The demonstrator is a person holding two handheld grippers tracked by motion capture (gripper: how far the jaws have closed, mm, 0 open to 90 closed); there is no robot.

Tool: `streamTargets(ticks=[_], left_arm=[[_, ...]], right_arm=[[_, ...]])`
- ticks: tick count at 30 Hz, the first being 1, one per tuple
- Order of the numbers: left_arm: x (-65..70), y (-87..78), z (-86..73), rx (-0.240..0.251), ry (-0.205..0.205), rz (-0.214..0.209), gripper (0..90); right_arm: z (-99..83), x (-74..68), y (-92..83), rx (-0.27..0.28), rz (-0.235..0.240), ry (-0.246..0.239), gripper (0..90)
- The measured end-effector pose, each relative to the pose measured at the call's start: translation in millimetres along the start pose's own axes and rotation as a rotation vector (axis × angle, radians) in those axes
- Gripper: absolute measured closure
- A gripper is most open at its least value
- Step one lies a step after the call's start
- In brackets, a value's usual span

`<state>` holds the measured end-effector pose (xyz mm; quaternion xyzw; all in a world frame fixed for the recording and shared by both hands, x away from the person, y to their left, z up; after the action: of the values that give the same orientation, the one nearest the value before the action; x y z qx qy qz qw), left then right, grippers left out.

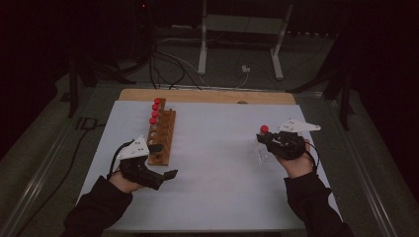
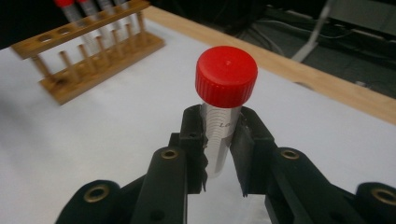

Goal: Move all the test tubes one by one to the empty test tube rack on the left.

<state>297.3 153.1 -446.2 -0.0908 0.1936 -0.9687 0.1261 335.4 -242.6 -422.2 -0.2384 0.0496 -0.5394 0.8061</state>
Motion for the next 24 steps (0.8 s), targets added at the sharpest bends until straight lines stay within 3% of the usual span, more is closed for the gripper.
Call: streamTargets(ticks=[11, 24], left_arm=[[2.2, 23.7, 22.3, 0.001, 0.041, -0.051, 1.7], [4.4, 66.8, 47.2, 0.002, 0.090, -0.119, 9.1]], right_arm=[[-9.6, -36.2, 10.6, -0.015, 0.087, -0.043, 75.1], [-23.2, -62.6, 15.8, -0.045, 0.141, -0.093, 75.1]])
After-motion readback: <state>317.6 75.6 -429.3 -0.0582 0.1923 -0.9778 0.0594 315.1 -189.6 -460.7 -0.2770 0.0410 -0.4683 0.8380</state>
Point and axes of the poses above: each handheld gripper's, and its own axes: y roughly forward along the jaws, z roughly out of its top, x roughly to its right, the point moved 2 cm from there along y, roughly forward along the jaws, and after that the axes turned 15 degrees about -z, right-handed, at the moved point
